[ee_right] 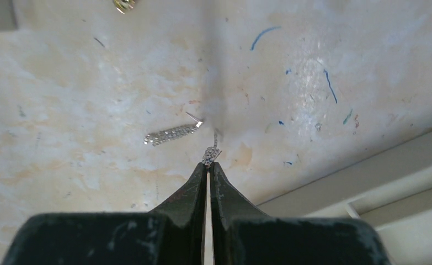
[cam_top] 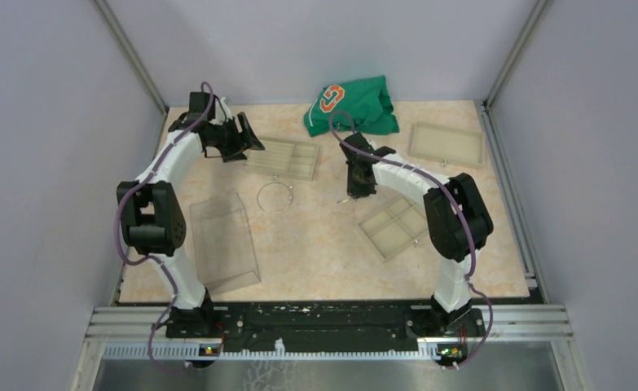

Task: Organize the mixed jewelry

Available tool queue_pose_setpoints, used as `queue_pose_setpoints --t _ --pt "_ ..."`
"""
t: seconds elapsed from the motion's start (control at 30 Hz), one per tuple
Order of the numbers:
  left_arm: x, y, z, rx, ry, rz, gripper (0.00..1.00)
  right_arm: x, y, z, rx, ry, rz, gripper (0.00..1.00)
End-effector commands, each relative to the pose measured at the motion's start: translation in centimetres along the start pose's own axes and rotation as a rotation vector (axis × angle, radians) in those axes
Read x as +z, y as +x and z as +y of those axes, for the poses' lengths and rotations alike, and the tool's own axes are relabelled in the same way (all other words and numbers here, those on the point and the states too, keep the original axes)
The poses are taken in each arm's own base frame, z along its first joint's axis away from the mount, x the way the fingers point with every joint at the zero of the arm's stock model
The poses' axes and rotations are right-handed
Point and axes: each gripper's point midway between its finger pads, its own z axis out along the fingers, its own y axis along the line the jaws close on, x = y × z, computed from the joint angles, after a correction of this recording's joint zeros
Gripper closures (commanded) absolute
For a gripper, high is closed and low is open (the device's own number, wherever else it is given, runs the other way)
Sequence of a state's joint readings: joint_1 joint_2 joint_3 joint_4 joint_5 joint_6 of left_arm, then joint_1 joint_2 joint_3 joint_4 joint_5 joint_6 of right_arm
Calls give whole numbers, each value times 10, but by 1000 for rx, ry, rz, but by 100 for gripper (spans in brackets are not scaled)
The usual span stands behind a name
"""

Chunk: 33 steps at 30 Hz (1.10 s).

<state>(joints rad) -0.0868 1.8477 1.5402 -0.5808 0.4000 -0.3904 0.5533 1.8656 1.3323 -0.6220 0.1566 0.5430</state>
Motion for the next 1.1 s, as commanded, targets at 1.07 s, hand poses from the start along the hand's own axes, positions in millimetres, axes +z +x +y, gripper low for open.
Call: queue_pose_setpoints --t 1.07 --pt "44 -48 101 -187 12 -13 22 8 -177 166 8 -332 -265 100"
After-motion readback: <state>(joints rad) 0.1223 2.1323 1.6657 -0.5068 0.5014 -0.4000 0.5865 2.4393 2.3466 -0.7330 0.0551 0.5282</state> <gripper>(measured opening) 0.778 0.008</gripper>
